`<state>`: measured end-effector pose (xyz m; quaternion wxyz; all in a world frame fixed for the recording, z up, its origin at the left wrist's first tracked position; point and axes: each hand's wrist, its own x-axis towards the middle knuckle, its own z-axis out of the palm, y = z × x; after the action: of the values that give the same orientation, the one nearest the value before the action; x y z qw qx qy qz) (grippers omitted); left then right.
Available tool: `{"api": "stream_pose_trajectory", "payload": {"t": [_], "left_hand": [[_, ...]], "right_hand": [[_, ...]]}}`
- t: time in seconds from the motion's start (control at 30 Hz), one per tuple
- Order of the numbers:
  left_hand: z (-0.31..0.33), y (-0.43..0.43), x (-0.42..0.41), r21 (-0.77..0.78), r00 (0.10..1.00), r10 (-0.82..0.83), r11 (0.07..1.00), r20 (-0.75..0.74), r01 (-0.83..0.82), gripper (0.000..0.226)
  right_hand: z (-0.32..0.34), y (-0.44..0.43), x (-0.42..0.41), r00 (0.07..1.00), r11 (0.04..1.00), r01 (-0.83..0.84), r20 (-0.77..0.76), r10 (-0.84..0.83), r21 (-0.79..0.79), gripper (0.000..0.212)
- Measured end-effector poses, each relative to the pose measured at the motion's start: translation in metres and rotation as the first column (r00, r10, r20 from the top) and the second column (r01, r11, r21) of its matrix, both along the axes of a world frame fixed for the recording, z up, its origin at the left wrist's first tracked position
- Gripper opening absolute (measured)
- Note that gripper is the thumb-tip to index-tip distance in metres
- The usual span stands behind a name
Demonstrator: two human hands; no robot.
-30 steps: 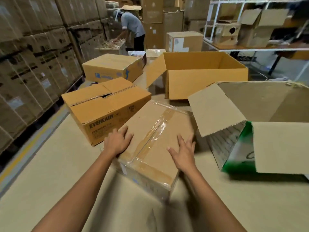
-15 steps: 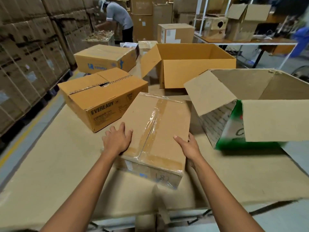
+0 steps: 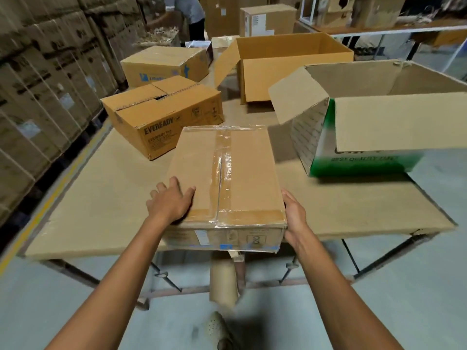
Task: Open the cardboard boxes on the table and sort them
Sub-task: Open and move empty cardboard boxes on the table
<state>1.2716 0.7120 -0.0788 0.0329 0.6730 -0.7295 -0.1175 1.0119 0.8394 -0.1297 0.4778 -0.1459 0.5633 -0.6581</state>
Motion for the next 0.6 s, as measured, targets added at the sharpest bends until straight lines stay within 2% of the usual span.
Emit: {"api": "stream_pose_trajectory", "payload": {"t": [0.1,0.17,0.23,0.27,0.33,0.43,0.6], "left_hand": [[-0.002,0.016,0.002,-0.031,1.0,0.002,1.0,-0.004,-0.002,0.064],[-0.003,0.019,0.003,-0.132,0.998,-0.053,0.99,-0.041,0.047,0.062],[0.0,0.019,0.001,-0.229,0.967,-0.241,0.949,-0.078,0.217,0.067],[0.001,0.021,-0.004,-0.229,0.933,-0.348,0.919,-0.09,0.321,0.074],[0.001,0.029,-0.017,-0.203,0.864,-0.497,0.857,-0.08,0.474,0.081],[0.001,0.033,-0.031,-0.194,0.83,-0.557,0.818,-0.03,0.542,0.075],[0.021,0.009,-0.02,-0.111,0.817,-0.561,0.827,-0.134,0.55,0.078]], "right_hand": [[-0.004,0.023,0.008,0.998,0.994,0.011,-0.069,-0.004,0.105,0.025],[-0.012,0.035,0.018,0.993,0.973,-0.014,-0.107,0.039,0.229,0.036],[-0.035,0.039,0.019,0.985,0.943,-0.019,-0.156,0.074,0.332,0.052],[-0.04,0.041,0.018,0.983,0.931,-0.023,-0.161,0.087,0.365,0.055],[-0.03,0.045,0.024,0.992,0.931,-0.039,-0.096,0.079,0.363,0.047],[-0.001,0.052,0.04,0.999,0.953,-0.017,-0.022,0.025,0.303,0.036],[0.02,0.045,0.051,0.993,0.966,-0.069,0.109,0.043,0.247,0.054]]}}
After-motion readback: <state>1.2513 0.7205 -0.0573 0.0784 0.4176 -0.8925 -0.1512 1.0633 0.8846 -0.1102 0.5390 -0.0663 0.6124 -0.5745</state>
